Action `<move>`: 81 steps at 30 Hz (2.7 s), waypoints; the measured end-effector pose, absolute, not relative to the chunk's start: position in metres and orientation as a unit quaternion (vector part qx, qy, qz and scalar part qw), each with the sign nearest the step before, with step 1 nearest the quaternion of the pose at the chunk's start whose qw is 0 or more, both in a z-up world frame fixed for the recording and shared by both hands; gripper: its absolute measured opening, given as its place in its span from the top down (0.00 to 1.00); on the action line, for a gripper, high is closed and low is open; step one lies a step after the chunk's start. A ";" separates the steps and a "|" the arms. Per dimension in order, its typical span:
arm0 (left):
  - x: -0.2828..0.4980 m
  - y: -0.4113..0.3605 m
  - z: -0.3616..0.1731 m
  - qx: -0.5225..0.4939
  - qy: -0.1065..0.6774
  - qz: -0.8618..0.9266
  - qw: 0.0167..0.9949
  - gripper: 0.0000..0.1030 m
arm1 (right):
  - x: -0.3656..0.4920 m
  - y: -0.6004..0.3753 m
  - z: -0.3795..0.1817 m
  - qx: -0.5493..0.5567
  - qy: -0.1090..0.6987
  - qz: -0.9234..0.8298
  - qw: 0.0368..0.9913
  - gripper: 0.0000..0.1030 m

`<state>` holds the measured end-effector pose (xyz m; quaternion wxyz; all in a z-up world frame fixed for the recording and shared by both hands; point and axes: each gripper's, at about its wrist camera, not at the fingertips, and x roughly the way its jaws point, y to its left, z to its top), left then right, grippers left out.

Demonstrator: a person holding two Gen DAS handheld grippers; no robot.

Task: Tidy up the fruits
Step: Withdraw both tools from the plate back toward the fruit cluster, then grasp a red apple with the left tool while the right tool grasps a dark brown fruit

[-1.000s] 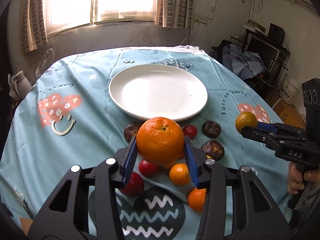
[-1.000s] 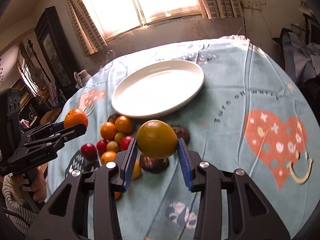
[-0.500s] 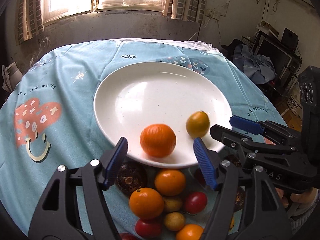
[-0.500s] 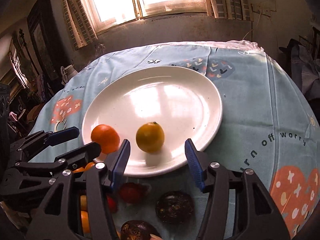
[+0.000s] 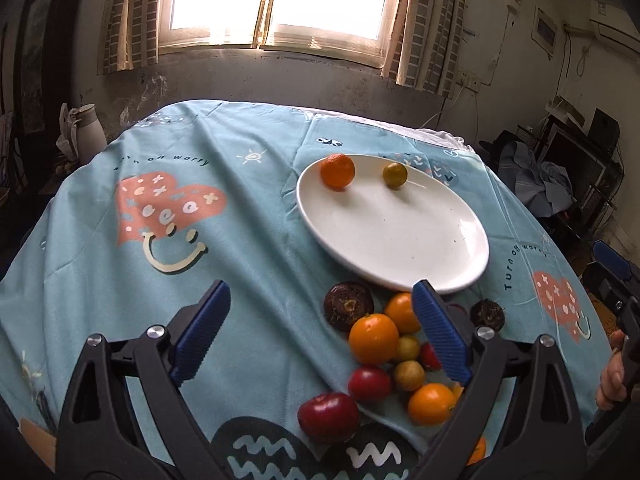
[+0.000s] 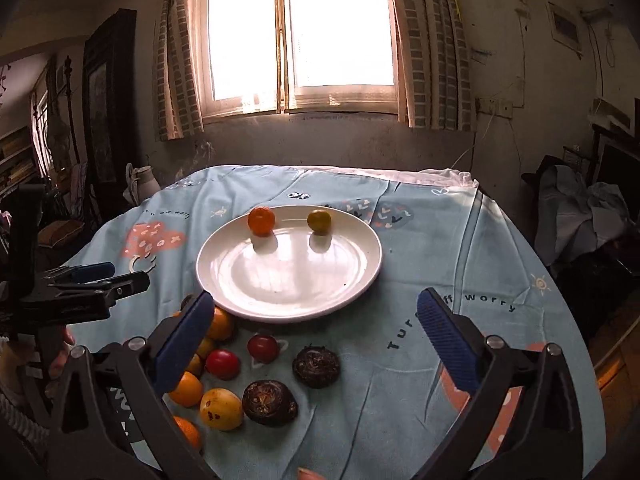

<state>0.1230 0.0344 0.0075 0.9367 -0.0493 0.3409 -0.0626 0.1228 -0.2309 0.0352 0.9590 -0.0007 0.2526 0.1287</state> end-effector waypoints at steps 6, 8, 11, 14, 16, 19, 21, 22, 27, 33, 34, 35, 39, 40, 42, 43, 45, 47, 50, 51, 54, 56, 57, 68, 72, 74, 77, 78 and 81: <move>0.078 0.039 -0.023 -0.018 0.375 -0.045 0.926 0.09 | 0.097 -0.229 0.016 0.021 0.257 0.168 0.952 0.01; 0.075 0.037 -0.029 -0.013 0.386 -0.045 0.921 0.09 | 0.098 -0.229 0.014 0.035 0.266 0.180 0.946 0.01; 0.072 0.030 -0.030 0.011 0.383 -0.039 0.923 0.09 | 0.098 -0.229 0.007 0.059 0.287 0.196 0.936 0.01; 0.075 0.025 -0.034 0.025 0.394 -0.037 0.918 0.08 | 0.101 -0.230 -0.006 0.082 0.322 0.195 0.923 0.01; 0.078 0.023 -0.037 0.033 0.402 -0.038 0.914 0.08 | 0.098 -0.233 -0.012 0.095 0.331 0.191 0.919 0.01; 0.081 0.022 -0.038 0.035 0.406 -0.045 0.912 0.08 | 0.090 -0.237 -0.015 0.099 0.326 0.184 0.922 0.01; 0.082 0.024 -0.038 0.029 0.407 -0.049 0.911 0.08 | 0.087 -0.237 -0.015 0.094 0.324 0.184 0.923 0.01; 0.081 0.024 -0.038 0.027 0.408 -0.050 0.911 0.08 | 0.084 -0.236 -0.014 0.090 0.320 0.182 0.925 0.01; 0.083 0.021 -0.040 0.031 0.414 -0.052 0.908 0.08 | 0.081 -0.231 -0.015 0.073 0.322 0.186 0.926 0.01; 0.089 0.025 -0.045 0.025 0.426 -0.042 0.903 0.08 | 0.075 -0.222 -0.016 0.050 0.327 0.201 0.922 0.01; 0.090 0.027 -0.045 0.020 0.425 -0.042 0.904 0.08 | 0.077 -0.224 -0.017 0.050 0.330 0.191 0.923 0.01; 0.092 0.029 -0.045 0.017 0.424 -0.041 0.904 0.08 | 0.080 -0.227 -0.019 0.051 0.336 0.175 0.924 0.02; 0.100 0.026 -0.052 0.028 0.434 -0.050 0.899 0.16 | 0.101 -0.243 -0.027 0.053 0.367 0.140 0.918 0.25; 0.100 0.023 -0.053 0.033 0.436 -0.057 0.897 0.19 | 0.107 -0.244 -0.029 0.048 0.375 0.141 0.915 0.25; 0.100 0.017 -0.055 0.044 0.439 -0.063 0.895 0.28 | 0.118 -0.241 -0.033 0.024 0.381 0.136 0.914 0.32; 0.100 0.016 -0.056 0.046 0.439 -0.068 0.895 0.30 | 0.123 -0.239 -0.033 0.016 0.382 0.137 0.914 0.34; 0.100 0.014 -0.056 0.043 0.437 -0.078 0.895 0.38 | 0.134 -0.235 -0.034 0.004 0.387 0.141 0.911 0.36; 0.099 0.013 -0.055 0.044 0.435 -0.084 0.895 0.45 | 0.145 -0.232 -0.035 -0.004 0.391 0.138 0.910 0.36; 0.098 0.010 -0.054 0.046 0.431 -0.093 0.896 0.60 | 0.163 -0.229 -0.042 0.007 0.412 0.144 0.900 0.36; 0.098 0.010 -0.054 0.044 0.432 -0.095 0.896 0.60 | 0.167 -0.228 -0.044 0.009 0.415 0.147 0.898 0.37; 0.098 0.014 -0.053 0.025 0.434 -0.104 0.895 0.61 | 0.177 -0.227 -0.047 0.015 0.418 0.143 0.897 0.37; 0.098 0.017 -0.051 0.014 0.432 -0.106 0.895 0.61 | 0.183 -0.226 -0.052 0.017 0.425 0.137 0.895 0.38; 0.097 0.018 -0.050 0.013 0.430 -0.105 0.897 0.61 | 0.185 -0.226 -0.054 0.019 0.425 0.135 0.895 0.40; 0.090 0.025 -0.037 0.000 0.398 -0.094 0.913 0.61 | 0.182 -0.231 -0.054 0.029 0.419 0.140 0.897 0.58; 0.090 0.026 -0.034 -0.004 0.393 -0.095 0.914 0.61 | 0.174 -0.236 -0.044 0.043 0.398 0.145 0.905 0.59; 0.089 0.027 -0.030 -0.006 0.388 -0.095 0.917 0.61 | 0.167 -0.239 -0.038 0.048 0.389 0.147 0.908 0.60; 0.093 0.026 -0.019 -0.012 0.380 -0.098 0.920 0.61 | 0.156 -0.243 -0.028 0.056 0.372 0.153 0.914 0.65; 0.097 0.024 -0.016 -0.013 0.379 -0.100 0.920 0.61 | 0.154 -0.243 -0.025 0.055 0.366 0.156 0.916 0.68; 0.111 0.018 -0.006 -0.010 0.377 -0.099 0.921 0.61 | 0.158 -0.240 -0.029 0.043 0.385 0.164 0.907 0.68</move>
